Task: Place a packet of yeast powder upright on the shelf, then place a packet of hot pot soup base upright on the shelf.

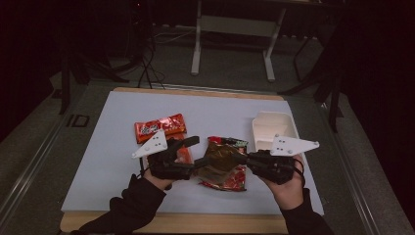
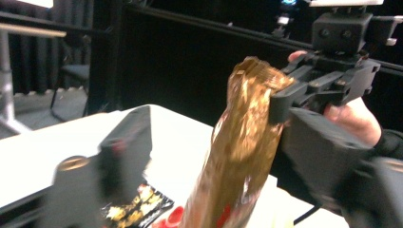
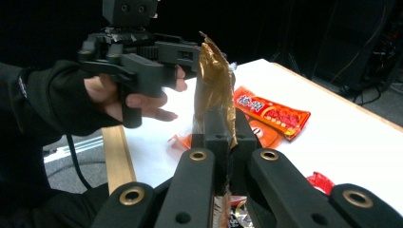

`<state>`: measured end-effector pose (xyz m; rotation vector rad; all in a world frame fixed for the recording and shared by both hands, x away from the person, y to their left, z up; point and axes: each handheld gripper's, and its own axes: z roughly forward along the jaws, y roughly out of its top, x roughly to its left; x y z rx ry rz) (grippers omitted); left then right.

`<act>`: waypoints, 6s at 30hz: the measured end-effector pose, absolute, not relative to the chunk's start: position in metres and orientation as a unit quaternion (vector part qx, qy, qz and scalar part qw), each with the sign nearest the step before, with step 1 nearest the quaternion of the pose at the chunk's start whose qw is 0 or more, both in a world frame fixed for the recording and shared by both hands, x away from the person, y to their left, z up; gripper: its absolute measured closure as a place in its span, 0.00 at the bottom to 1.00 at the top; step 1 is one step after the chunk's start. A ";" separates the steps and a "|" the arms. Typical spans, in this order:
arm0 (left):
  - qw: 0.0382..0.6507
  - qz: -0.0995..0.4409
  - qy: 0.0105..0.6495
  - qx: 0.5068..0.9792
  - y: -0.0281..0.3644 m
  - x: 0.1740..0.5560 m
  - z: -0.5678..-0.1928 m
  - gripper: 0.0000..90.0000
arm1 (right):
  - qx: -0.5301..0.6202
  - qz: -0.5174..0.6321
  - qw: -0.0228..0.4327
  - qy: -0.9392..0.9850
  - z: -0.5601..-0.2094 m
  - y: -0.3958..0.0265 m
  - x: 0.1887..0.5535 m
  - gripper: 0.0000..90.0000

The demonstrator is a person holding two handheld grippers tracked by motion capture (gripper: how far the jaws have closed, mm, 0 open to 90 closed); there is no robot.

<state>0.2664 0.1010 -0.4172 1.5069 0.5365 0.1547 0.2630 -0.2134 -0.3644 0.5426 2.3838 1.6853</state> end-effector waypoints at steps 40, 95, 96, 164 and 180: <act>0.587 0.210 0.348 0.700 0.214 0.251 -0.479 0.06 | 0.213 0.548 0.183 0.788 -0.325 -0.298 0.346 1.00; 0.592 0.187 0.406 0.671 0.235 0.247 -0.506 0.00 | 0.284 0.531 0.261 0.754 -0.346 -0.382 0.454 1.00; 0.591 0.186 0.407 0.671 0.235 0.247 -0.507 0.00 | 0.283 0.528 0.262 0.757 -0.348 -0.381 0.455 1.00; 0.598 0.149 0.370 0.695 0.223 0.245 -0.500 0.04 | 0.334 0.538 0.200 0.748 -0.362 -0.323 0.396 0.26; 0.570 0.109 0.375 0.723 0.211 0.245 -0.479 0.02 | 0.293 0.551 0.204 0.754 -0.382 -0.301 0.329 0.17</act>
